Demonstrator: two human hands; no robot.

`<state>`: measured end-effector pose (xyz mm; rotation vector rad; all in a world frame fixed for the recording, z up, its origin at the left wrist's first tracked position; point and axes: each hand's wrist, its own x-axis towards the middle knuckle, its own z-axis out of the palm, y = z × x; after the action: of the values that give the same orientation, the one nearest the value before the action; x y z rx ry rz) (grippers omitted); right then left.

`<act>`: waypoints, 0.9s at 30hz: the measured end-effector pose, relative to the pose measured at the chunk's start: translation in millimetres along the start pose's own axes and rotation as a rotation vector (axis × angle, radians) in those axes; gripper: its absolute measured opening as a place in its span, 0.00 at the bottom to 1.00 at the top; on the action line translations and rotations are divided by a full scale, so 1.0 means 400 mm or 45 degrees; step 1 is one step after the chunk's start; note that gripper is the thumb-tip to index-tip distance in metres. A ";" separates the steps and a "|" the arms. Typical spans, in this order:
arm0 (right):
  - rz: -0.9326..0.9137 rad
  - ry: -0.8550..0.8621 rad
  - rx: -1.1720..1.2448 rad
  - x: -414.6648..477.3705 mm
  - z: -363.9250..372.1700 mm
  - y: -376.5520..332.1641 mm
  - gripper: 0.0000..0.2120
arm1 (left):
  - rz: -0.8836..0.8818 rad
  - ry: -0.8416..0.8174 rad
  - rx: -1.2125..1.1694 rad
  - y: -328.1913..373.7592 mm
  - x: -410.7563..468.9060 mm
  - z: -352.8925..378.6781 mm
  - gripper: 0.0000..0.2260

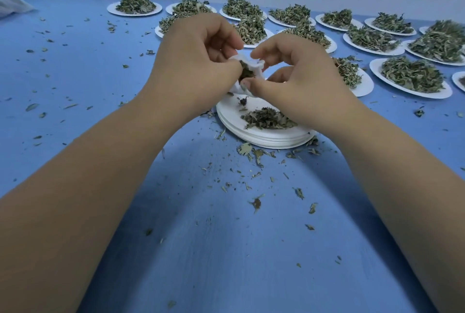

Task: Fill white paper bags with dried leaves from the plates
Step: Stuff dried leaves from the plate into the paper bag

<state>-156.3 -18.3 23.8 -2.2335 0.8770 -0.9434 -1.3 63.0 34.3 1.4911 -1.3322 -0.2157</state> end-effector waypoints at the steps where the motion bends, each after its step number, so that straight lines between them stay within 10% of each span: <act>1: -0.029 -0.001 -0.014 -0.003 -0.005 -0.001 0.14 | -0.027 0.035 0.000 -0.006 0.004 -0.002 0.08; 8: -0.493 -0.023 -0.377 -0.028 -0.015 -0.044 0.10 | -0.115 0.095 -0.120 -0.023 0.011 -0.005 0.09; 27: -0.386 -0.027 -0.259 -0.032 0.001 -0.036 0.04 | -0.102 0.025 -0.198 -0.009 0.007 -0.010 0.10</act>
<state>-157.9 0.5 28.2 -2.5989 0.6602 -0.9987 4.5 62.2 34.7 1.4124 -1.2132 -0.3472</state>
